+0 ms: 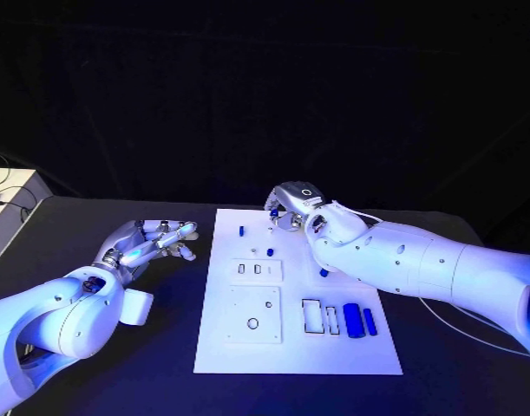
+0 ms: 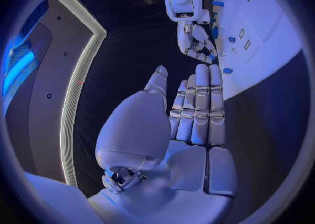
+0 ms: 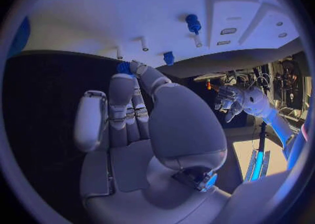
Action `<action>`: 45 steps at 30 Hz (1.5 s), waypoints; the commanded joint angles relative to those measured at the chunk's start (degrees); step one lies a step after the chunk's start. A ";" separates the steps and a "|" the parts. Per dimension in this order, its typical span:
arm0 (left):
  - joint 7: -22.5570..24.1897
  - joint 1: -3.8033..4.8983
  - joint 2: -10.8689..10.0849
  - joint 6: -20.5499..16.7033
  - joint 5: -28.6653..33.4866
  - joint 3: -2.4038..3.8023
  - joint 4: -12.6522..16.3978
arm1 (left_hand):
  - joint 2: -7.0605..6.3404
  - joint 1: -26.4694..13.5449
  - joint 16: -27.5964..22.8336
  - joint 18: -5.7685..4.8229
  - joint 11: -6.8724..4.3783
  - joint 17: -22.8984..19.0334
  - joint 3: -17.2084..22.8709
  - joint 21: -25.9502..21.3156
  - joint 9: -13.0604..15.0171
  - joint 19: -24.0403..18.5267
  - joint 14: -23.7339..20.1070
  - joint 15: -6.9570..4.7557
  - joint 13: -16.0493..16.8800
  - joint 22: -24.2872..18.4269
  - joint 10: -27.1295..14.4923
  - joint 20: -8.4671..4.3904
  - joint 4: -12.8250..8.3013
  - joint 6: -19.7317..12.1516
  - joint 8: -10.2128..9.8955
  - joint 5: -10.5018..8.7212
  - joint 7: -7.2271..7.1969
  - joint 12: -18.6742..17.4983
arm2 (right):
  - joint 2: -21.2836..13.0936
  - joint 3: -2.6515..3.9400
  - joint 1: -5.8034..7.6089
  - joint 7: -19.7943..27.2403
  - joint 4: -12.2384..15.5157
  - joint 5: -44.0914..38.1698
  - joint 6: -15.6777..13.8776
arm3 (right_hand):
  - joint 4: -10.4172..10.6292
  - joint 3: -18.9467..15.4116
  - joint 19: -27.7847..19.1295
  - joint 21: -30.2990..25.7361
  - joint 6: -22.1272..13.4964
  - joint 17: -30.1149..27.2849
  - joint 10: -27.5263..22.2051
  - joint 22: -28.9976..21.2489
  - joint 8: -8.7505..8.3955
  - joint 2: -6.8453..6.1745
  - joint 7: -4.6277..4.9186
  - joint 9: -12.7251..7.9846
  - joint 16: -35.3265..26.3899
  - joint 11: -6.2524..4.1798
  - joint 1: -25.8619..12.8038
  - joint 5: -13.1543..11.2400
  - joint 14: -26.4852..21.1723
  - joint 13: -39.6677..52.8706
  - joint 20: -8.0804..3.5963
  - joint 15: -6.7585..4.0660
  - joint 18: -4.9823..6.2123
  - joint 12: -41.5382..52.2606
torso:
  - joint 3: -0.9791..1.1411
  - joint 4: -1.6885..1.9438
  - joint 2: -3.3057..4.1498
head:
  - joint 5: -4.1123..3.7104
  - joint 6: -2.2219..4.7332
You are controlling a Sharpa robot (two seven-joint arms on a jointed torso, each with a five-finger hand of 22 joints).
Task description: Assemble the parts on the task board
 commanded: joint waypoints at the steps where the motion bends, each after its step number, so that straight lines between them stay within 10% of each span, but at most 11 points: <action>1: 0.20 -0.01 0.08 1.03 -0.32 0.05 0.21 | -0.05 -0.13 -0.38 0.78 0.11 -0.09 0.05 -0.08 0.06 0.23 0.05 0.15 0.00 -0.06 -0.36 0.08 0.19 -0.42 0.21 -0.23 -0.17 0.25 | 0.19 0.03 -0.03 0.51 -0.34 -0.99 -0.02 | -0.26 0.11 4.61 -0.12 0.04 0.05 4.18 5.24 -0.07 0.17 -0.02 -0.06 -0.32 -2.78 -0.26 0.07 -0.01 0.37 -0.25 -0.49 1.16 0.18 | -0.03 -0.04 -0.01 | 0.02 -0.08; 45: 0.19 0.00 0.12 0.98 -0.37 0.05 0.09 | -0.05 -0.13 -0.38 0.78 0.11 -0.09 0.05 -0.08 0.06 0.23 0.05 0.15 0.00 -0.06 -0.36 0.08 0.19 -0.42 0.21 -0.23 -0.17 0.25 | 1.83 -0.02 -0.46 0.92 -2.91 -0.77 2.70 | -0.07 -0.08 4.59 -0.48 -0.31 0.32 3.98 5.28 -0.10 -0.05 -0.03 -0.09 -0.58 -2.73 -0.47 -0.08 0.00 0.36 -0.20 -0.45 1.21 0.18 | -0.08 0.03 -0.04 | 0.16 -0.75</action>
